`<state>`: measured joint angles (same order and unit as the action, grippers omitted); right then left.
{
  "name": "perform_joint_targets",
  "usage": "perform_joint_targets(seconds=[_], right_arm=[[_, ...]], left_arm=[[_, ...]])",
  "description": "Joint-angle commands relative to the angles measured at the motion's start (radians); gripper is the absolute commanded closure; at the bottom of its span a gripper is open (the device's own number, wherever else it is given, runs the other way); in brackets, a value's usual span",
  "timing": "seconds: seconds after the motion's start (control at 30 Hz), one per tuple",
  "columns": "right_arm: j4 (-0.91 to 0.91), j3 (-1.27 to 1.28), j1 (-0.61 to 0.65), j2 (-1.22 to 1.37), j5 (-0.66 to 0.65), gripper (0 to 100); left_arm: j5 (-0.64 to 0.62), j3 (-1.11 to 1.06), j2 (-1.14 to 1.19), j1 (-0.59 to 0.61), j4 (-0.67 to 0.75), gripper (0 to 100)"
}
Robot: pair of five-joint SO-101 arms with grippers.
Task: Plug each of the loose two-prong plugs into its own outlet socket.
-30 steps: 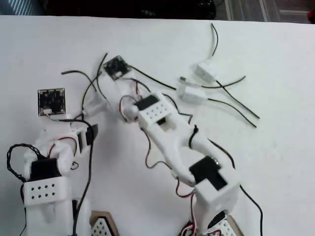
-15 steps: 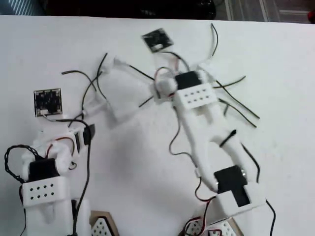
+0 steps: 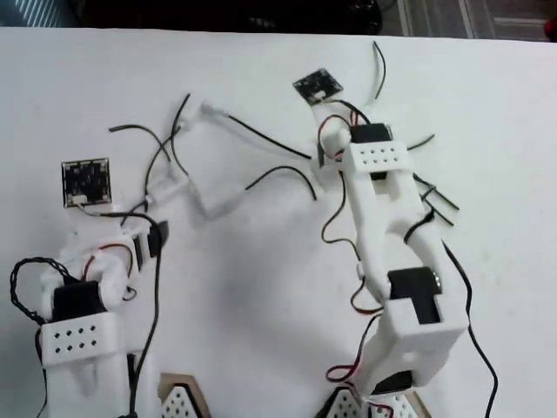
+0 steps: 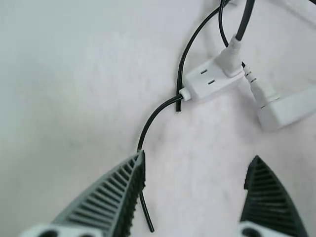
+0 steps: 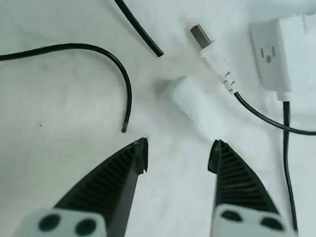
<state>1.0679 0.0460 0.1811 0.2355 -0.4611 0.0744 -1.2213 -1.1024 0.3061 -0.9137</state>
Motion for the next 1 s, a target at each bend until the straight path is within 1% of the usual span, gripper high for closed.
perform_joint_targets(seconds=[0.0, 0.3, 0.37, 0.43, 0.5, 0.53, 0.6, 0.77, 0.83, 0.97], right_arm=[[-0.042, -0.041, -0.012, 0.028, -0.029, 79.6], [-0.031, -0.23, -0.067, 0.206, -0.035, 79.6], [0.002, -0.265, -0.068, 0.24, -0.035, 79.4], [0.05, -0.307, -0.065, 0.268, -0.037, 76.8], [0.091, -0.344, -0.064, 0.295, -0.068, 74.9], [0.11, -0.361, -0.061, 0.311, -0.086, 75.5], [0.122, -0.39, -0.056, 0.343, -0.101, 79.6], [0.122, -0.459, -0.059, 0.372, -0.103, 98.5], [0.157, -0.477, -0.059, 0.351, -0.098, 97.1], [0.275, -0.496, -0.047, 0.265, -0.094, 98.1]], left_arm=[[0.006, 0.005, -0.001, 0.005, 0.025, 68], [0.006, 0.005, -0.001, 0.005, 0.023, 68], [0.006, 0.005, -0.001, 0.005, 0.023, 68], [0.006, 0.005, -0.001, 0.005, 0.023, 68], [0.006, 0.005, -0.001, 0.005, 0.023, 68], [0.006, 0.005, -0.001, 0.005, 0.023, 68], [0.006, 0.003, -0.001, 0.005, 0.023, 68], [0.006, 0.003, -0.001, 0.005, 0.023, 68], [0.006, 0.003, -0.001, 0.005, 0.023, 68], [0.006, 0.003, -0.001, 0.005, 0.023, 68]])
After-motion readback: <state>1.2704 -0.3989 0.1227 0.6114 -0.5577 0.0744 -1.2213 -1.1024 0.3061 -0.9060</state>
